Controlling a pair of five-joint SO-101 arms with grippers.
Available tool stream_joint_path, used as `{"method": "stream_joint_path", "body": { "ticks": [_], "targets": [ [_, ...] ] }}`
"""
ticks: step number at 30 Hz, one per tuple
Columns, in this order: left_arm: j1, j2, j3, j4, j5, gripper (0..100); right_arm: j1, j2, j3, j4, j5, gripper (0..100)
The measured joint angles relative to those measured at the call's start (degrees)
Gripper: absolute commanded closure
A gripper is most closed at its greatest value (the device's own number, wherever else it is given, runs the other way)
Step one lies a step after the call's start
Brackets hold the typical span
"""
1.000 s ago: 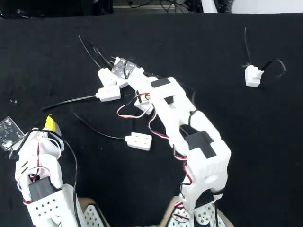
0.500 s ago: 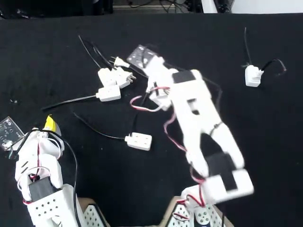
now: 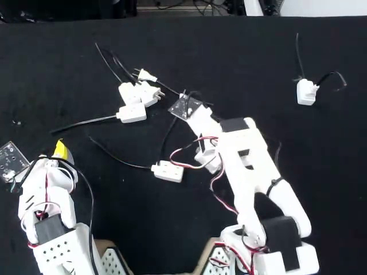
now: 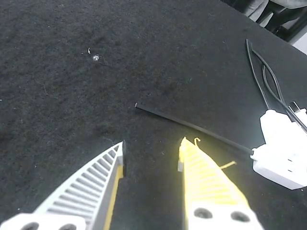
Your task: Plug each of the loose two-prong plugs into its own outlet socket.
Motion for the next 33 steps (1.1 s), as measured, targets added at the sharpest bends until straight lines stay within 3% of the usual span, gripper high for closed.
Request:
{"method": "stream_joint_path", "body": {
  "ticks": [2, 8, 13, 22, 33],
  "targets": [
    [0.0, 0.0, 0.0, 0.0, 0.0, 81, 0.0, -0.7, 0.0, 1.8, 0.0, 74.3],
    [0.0, 0.0, 0.0, 0.0, 0.0, 81, 4.4, -2.6, -1.8, 4.0, 0.0, 82.5],
    [0.0, 0.0, 0.0, 0.0, 0.0, 81, 7.5, -2.6, 0.1, -1.6, 0.0, 91.7],
    [0.0, 0.0, 0.0, 0.0, 0.0, 81, 2.2, -2.6, 8.9, -5.5, 4.7, 83.4],
    [0.0, 0.0, 0.0, 0.0, 0.0, 81, 0.3, -3.1, 12.1, -12.7, 1.1, 83.2]
  ]
}}
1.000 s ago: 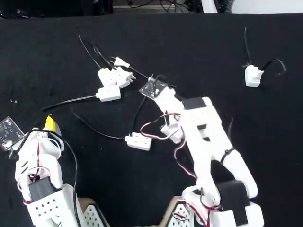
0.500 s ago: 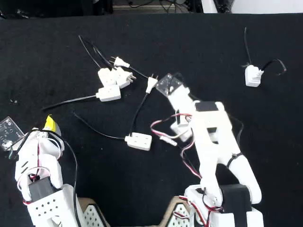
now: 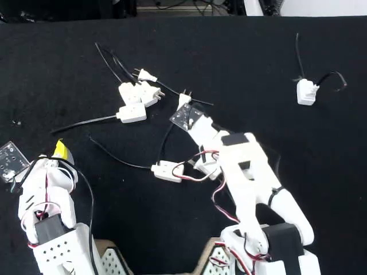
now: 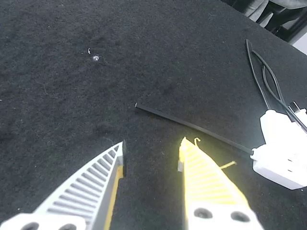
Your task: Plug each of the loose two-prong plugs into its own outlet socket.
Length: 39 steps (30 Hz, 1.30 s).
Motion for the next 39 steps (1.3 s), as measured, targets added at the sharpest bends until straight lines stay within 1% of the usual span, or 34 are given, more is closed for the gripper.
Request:
{"method": "stream_joint_path", "body": {
  "ticks": [4, 12, 18, 22, 24, 34, 39],
  "targets": [
    [0.0, 0.0, 0.0, 0.0, 0.0, 81, -0.6, -0.2, 1.6, -0.7, 0.0, 83.2],
    [0.0, 0.0, 0.0, 0.0, 0.0, 81, -4.2, -0.5, 4.9, -4.8, -0.1, 83.2],
    [0.0, 0.0, 0.0, 0.0, 0.0, 81, -4.4, -0.9, 4.9, -4.9, -0.9, 83.2],
    [0.0, 0.0, 0.0, 0.0, 0.0, 81, -4.4, -0.9, 3.0, -0.4, -7.2, 83.2],
    [0.0, 0.0, 0.0, 0.0, 0.0, 81, -4.3, -0.9, 2.0, 1.1, -9.2, 83.2],
    [0.0, 0.0, 0.0, 0.0, 0.0, 81, -6.1, -0.9, 1.7, 2.3, -9.9, 83.2],
    [0.0, 0.0, 0.0, 0.0, 0.0, 81, -6.3, -5.5, 1.6, 6.4, -9.9, 83.2]
  ]
}}
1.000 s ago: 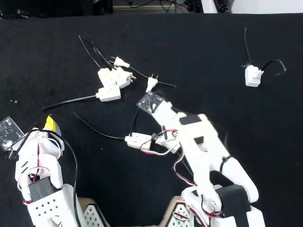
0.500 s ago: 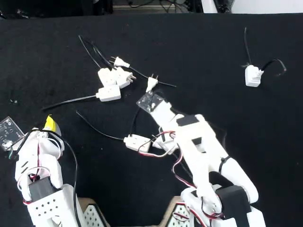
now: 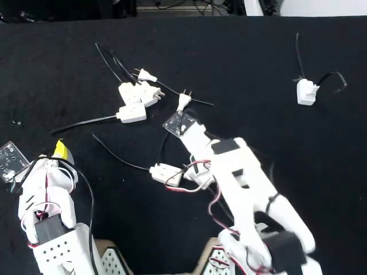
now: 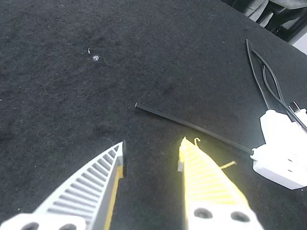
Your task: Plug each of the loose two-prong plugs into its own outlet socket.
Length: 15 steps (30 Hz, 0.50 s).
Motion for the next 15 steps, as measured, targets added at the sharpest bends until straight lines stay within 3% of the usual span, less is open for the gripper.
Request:
{"method": "stream_joint_path", "body": {
  "ticks": [4, 8, 15],
  "targets": [
    [0.0, 0.0, 0.0, 0.0, 0.0, 81, -0.4, -9.9, 0.0, 5.0, 0.0, 83.2],
    [0.0, 0.0, 0.0, 0.0, 0.0, 81, -5.3, -19.2, 2.8, 8.0, 0.0, 82.9],
    [0.0, 0.0, 0.0, 0.0, 0.0, 81, -8.9, -18.6, 6.8, 6.2, 0.0, 82.8]
  ]
}}
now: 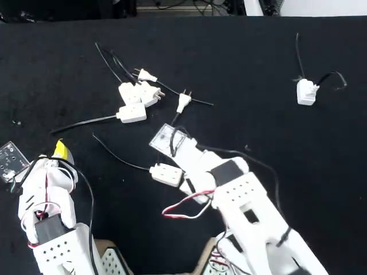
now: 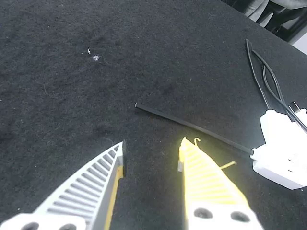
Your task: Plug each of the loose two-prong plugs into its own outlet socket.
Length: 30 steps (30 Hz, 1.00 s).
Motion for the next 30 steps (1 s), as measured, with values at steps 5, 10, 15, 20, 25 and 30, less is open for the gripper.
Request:
{"method": "stream_joint_path", "body": {
  "ticks": [5, 10, 15, 20, 25, 30],
  "targets": [
    [0.0, 0.0, 0.0, 0.0, 0.0, 81, 0.0, 9.4, -2.6, 0.0, 0.0, 83.0],
    [0.0, 0.0, 0.0, 0.0, 0.0, 81, 0.0, 19.2, -7.8, -0.3, -0.4, 83.2],
    [0.0, 0.0, 0.0, 0.0, 0.0, 81, 0.0, 25.6, -9.0, -4.1, -0.4, 83.3],
    [0.0, 0.0, 0.0, 0.0, 0.0, 81, 1.5, 28.8, -9.0, -7.4, 1.3, 92.2],
    [0.0, 0.0, 0.0, 0.0, 0.0, 81, 4.4, 29.1, -9.0, -8.0, 5.3, 98.7],
    [0.0, 0.0, 0.0, 0.0, 0.0, 81, 6.9, 28.4, -9.0, -7.9, 5.7, 98.8]
  ]
}}
